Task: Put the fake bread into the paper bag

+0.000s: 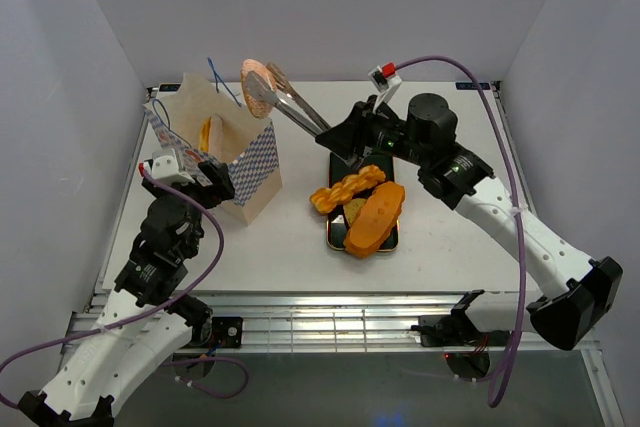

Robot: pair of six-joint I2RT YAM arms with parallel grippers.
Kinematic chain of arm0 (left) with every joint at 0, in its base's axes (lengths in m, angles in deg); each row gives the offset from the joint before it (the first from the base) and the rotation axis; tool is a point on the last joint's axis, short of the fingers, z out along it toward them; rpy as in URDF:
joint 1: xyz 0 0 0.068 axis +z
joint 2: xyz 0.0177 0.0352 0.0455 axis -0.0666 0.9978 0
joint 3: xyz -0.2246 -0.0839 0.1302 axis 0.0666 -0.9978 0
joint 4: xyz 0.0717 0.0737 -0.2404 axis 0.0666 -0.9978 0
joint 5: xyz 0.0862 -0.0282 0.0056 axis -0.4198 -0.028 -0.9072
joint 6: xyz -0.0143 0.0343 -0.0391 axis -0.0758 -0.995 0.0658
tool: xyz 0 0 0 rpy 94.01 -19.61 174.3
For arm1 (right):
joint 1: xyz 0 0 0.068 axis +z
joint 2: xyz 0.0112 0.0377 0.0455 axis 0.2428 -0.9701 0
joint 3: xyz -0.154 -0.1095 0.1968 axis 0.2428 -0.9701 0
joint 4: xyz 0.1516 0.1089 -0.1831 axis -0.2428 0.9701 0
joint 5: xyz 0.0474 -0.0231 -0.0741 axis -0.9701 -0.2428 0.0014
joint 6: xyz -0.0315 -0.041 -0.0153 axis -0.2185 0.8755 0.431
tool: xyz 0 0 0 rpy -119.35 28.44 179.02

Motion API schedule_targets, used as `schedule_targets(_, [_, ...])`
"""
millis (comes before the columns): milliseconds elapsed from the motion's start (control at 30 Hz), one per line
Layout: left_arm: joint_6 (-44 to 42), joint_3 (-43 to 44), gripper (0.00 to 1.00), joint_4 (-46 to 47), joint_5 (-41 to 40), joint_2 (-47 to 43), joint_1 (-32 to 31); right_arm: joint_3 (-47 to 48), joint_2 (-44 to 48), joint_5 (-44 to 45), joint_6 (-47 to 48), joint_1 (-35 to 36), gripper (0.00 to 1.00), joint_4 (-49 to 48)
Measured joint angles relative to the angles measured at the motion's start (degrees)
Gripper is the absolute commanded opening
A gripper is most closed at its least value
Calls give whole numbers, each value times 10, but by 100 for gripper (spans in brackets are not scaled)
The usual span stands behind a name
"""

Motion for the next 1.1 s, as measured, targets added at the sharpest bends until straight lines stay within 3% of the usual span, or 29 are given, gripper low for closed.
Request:
schedule_targets(433, [0, 0, 97, 0, 0, 0, 0, 60, -103, -11, 22, 59, 39, -29])
schedule_targets(600, [0, 0, 97, 0, 0, 0, 0, 64, -138, -11, 26, 66, 47, -30])
schedule_targets(1100, [0, 0, 97, 0, 0, -4, 0, 77, -146, -11, 27, 68, 53, -34])
